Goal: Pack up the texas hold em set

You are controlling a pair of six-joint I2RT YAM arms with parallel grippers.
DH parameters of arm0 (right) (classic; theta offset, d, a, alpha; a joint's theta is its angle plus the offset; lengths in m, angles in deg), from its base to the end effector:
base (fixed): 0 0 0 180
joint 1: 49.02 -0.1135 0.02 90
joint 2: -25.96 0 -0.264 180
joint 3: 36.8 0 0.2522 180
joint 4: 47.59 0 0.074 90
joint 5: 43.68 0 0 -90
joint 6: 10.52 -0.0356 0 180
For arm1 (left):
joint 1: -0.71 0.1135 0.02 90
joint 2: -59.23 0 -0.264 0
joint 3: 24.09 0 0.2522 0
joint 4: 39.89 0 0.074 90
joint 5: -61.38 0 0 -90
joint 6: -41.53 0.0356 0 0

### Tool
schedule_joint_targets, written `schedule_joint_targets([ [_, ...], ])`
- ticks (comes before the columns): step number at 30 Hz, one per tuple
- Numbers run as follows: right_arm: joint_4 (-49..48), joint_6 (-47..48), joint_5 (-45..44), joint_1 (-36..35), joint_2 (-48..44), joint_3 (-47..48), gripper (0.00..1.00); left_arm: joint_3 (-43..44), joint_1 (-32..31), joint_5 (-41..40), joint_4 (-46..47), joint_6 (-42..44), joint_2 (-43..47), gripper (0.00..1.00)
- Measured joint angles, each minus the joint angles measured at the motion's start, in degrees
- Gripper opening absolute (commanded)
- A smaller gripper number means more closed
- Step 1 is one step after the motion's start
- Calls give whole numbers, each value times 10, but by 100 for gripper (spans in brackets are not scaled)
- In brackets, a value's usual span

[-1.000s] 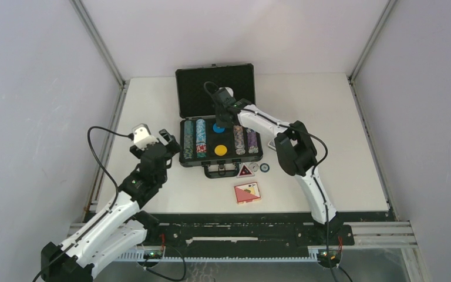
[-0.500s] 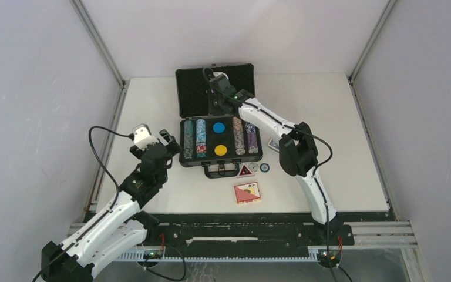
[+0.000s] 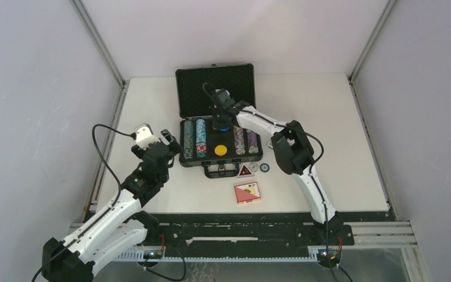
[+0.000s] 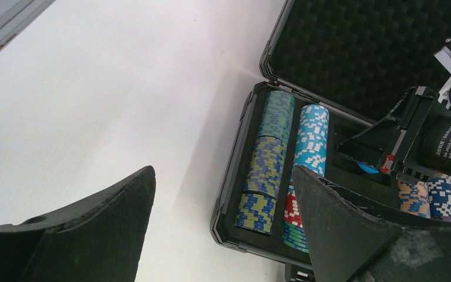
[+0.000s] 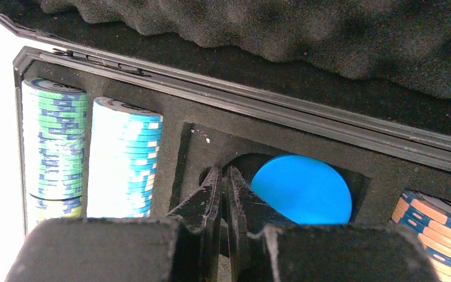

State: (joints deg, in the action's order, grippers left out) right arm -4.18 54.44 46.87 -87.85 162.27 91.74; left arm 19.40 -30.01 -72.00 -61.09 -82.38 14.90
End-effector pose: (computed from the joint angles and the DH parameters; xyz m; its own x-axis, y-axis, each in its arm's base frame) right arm 0.4123 0.3323 0.1764 -0.8173 -0.1145 -0.5648 -0.3154 0.9091 0.2721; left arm 0.1637 -0.0688 0.2568 -0.1695 -0.3709 -0.9131 -0.3261 0.8954 -0.3032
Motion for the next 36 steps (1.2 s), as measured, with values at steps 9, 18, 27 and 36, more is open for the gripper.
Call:
schedule_joint_targets([
  [9, -11, 1, 4, 2, -9, -11, 14, 0, 0, 0, 7, 3, -7, 91],
  [18, -19, 15, 2, 6, -68, -15, 70, 0, 0, 0, 9, 5, -5, 91],
  [27, -7, -1, -1, 29, -109, -46, 88, 0, 0, 0, 9, 5, 5, 91],
  [36, 17, -15, 9, 34, -106, -79, 85, -7, 0, 2, 9, 4, 18, 91],
])
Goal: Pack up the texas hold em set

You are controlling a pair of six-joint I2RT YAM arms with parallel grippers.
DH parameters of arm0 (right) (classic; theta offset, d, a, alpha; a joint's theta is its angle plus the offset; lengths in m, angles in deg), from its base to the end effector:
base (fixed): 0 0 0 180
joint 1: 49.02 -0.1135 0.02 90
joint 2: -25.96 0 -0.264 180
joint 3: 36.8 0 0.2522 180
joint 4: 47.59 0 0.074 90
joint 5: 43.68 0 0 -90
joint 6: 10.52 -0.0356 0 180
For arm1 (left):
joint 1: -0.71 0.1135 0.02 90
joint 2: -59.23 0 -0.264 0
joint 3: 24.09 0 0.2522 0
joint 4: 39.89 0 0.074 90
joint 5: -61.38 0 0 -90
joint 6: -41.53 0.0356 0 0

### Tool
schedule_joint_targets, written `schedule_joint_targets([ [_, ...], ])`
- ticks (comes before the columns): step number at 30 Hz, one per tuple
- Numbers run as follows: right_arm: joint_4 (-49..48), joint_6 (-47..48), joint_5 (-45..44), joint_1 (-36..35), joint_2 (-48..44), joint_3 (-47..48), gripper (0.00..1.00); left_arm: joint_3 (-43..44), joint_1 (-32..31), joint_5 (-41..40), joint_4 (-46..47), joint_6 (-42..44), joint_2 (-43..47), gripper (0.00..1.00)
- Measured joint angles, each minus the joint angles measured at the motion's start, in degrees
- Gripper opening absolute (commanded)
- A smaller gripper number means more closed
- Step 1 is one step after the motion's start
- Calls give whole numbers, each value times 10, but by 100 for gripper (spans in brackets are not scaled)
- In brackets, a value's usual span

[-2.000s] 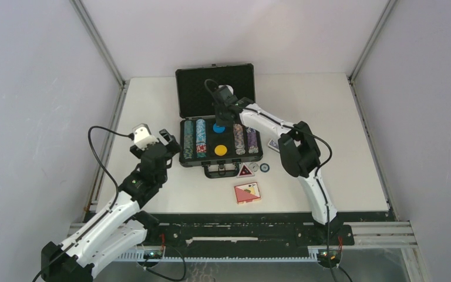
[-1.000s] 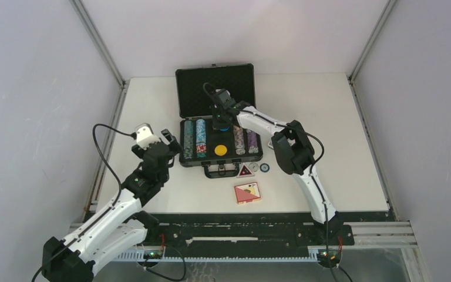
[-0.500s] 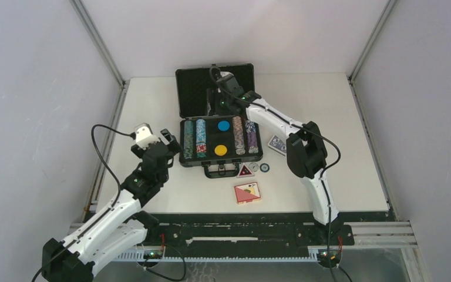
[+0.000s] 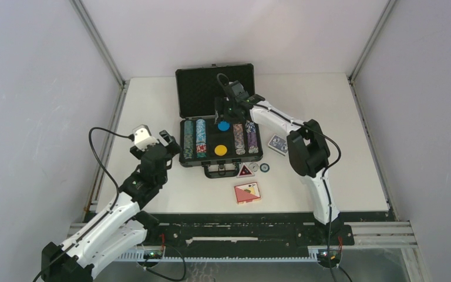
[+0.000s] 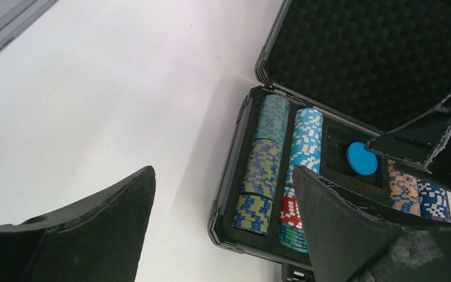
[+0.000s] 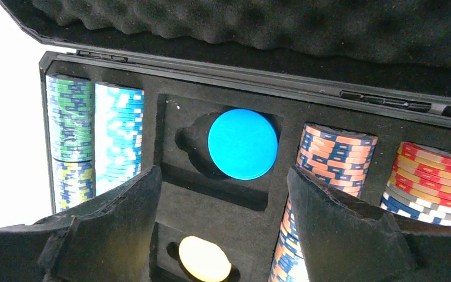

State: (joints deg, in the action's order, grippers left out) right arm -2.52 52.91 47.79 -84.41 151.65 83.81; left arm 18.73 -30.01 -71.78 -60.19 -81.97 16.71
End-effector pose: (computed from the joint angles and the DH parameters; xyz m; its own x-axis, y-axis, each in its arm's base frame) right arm 0.4034 0.2877 0.2215 -0.8247 -0.0374 -0.5643 -0.2498 0.9193 0.3042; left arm 0.1599 -0.0667 0.2591 -0.1459 -0.3817 -0.9127 -0.3123 0.8932 -0.3236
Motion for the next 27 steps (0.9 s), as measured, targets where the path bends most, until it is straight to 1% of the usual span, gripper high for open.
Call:
schedule_joint_targets([
  [9, 0, -5, 1, -8, 11, 0, 80, -3, 0, 0, -1, 0, 2, 91],
  [20, 3, -3, 1, -13, 14, 2, 80, -3, 0, 0, -1, 0, 2, 91],
  [27, 25, -3, 3, -15, 31, 30, 80, -3, 0, 0, -1, 0, 2, 91],
])
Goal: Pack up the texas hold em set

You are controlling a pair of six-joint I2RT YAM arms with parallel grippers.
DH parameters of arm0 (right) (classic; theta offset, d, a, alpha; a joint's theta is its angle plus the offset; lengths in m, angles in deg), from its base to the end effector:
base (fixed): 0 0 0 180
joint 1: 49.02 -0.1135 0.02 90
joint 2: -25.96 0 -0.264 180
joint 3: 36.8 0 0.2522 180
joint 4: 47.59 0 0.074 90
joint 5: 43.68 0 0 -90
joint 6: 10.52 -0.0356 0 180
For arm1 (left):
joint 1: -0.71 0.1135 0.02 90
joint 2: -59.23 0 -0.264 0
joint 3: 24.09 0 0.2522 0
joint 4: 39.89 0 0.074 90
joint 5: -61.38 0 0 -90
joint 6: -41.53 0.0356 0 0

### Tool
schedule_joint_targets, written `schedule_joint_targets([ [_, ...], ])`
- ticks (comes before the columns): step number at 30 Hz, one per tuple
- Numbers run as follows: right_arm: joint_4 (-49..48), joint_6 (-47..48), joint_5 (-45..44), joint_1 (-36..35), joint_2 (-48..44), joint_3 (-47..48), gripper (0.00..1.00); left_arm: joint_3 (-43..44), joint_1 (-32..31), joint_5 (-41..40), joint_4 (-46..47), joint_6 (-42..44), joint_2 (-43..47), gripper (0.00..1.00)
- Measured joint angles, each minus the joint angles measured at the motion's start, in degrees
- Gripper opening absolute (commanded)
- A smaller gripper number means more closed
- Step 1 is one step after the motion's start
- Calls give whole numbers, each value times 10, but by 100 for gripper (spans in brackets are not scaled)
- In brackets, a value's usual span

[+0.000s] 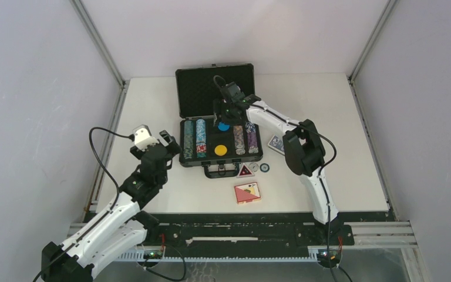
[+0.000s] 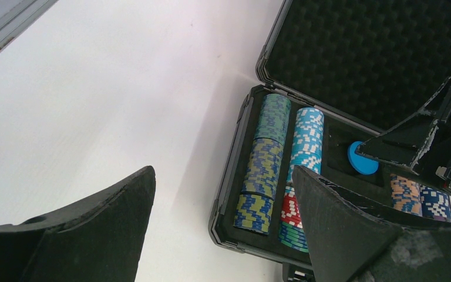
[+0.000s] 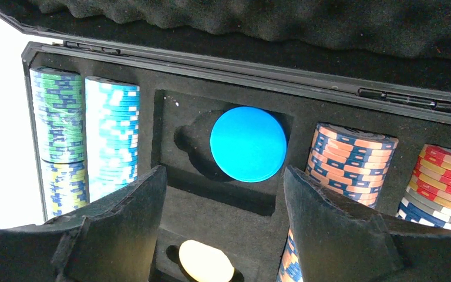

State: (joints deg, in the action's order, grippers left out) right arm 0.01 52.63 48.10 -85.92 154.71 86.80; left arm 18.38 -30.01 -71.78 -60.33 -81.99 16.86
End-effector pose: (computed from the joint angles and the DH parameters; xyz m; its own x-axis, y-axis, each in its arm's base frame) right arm 0.4014 0.3027 0.2095 -0.8458 -0.0705 -0.5289 -0.2613 0.9189 0.2954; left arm 0.1593 -0.0664 0.2571 -0.1504 -0.3792 -0.9130 -0.3140 0.8940 -0.3196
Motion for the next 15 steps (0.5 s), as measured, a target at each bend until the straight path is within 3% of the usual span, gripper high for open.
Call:
schedule_joint_targets([
  [8, 11, 4, 0, -2, 9, 15, 80, 0, 0, 0, 0, 0, 0, 91],
  [11, 16, 10, 0, -4, 13, 22, 80, 0, 0, 0, 0, 0, 0, 99],
  [15, -3, 14, 6, -18, 29, 36, 80, 0, 0, -2, -2, -1, 1, 100],
])
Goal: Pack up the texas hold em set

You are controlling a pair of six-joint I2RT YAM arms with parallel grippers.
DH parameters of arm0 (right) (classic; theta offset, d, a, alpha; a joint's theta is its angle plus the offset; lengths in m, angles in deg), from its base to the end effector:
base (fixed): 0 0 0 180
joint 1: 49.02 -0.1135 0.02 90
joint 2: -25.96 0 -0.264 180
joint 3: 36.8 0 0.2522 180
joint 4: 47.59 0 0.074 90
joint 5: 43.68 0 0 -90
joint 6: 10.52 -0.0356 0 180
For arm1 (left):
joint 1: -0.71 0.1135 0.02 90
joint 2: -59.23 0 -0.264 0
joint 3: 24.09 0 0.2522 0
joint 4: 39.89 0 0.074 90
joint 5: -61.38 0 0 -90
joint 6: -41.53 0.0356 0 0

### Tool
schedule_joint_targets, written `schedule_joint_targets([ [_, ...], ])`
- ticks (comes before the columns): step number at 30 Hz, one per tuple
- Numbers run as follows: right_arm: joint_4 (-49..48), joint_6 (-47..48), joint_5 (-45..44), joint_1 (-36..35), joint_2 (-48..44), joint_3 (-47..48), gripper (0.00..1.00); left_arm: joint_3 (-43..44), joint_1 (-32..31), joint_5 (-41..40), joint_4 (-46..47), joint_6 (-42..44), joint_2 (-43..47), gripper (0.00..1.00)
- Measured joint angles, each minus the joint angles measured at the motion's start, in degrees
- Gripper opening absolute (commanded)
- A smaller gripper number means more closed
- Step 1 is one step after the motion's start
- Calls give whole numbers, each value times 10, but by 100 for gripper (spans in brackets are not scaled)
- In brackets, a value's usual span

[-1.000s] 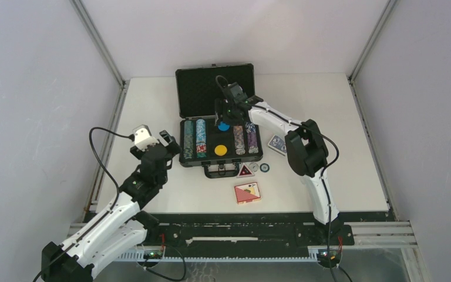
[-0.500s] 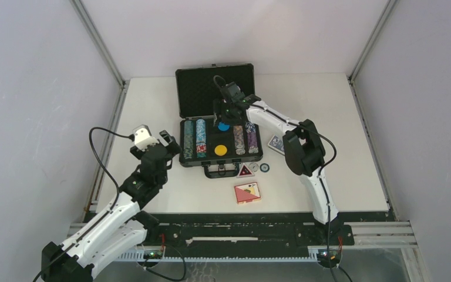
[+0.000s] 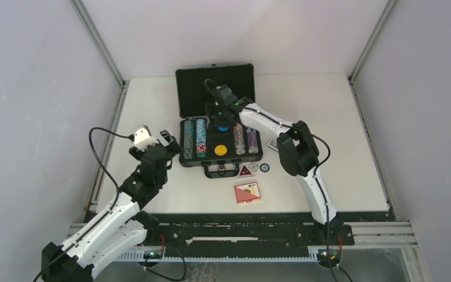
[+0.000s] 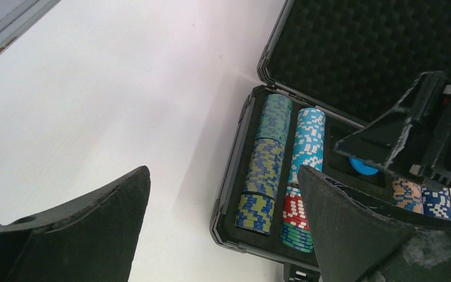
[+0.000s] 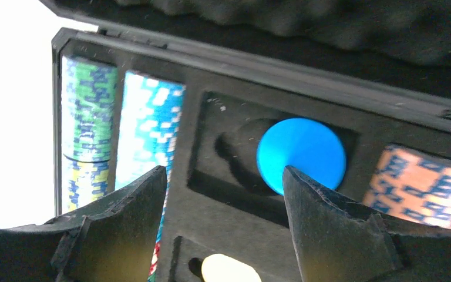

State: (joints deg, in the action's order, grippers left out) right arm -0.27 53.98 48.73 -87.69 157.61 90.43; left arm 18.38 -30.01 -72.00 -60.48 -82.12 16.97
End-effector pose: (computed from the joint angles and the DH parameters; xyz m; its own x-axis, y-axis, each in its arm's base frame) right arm 0.4010 0.3228 0.2053 -0.8308 -0.1140 -0.5447 -0.3179 0.9006 0.2964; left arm 0.1590 -0.0660 0.2572 -0.1482 -0.3804 -0.9129 -0.3176 0.8925 -0.3203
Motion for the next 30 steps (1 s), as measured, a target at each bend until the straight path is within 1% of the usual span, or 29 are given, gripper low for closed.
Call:
schedule_joint_targets([
  [3, -3, 9, -15, -24, 4, 2, 80, 0, 0, -1, -2, 0, 6, 100],
  [5, 2, 16, -42, -35, 6, 2, 79, -2, 0, -2, -3, -3, 14, 100],
  [13, 4, 29, -85, -42, 6, 6, 79, -5, 0, -17, -2, -9, 24, 100],
  [16, 12, 32, -89, -42, 6, 15, 79, -6, 0, -26, -2, -11, 24, 100],
  [21, 21, 34, -89, -42, 5, 57, 79, -14, 0, -43, -2, -24, 28, 100],
  [26, 14, 33, -78, -44, 3, 51, 79, -18, 0, -47, -1, -26, 37, 100],
  [30, 6, 33, -77, -45, 3, 23, 79, -19, 0, -47, -1, -29, 36, 100],
])
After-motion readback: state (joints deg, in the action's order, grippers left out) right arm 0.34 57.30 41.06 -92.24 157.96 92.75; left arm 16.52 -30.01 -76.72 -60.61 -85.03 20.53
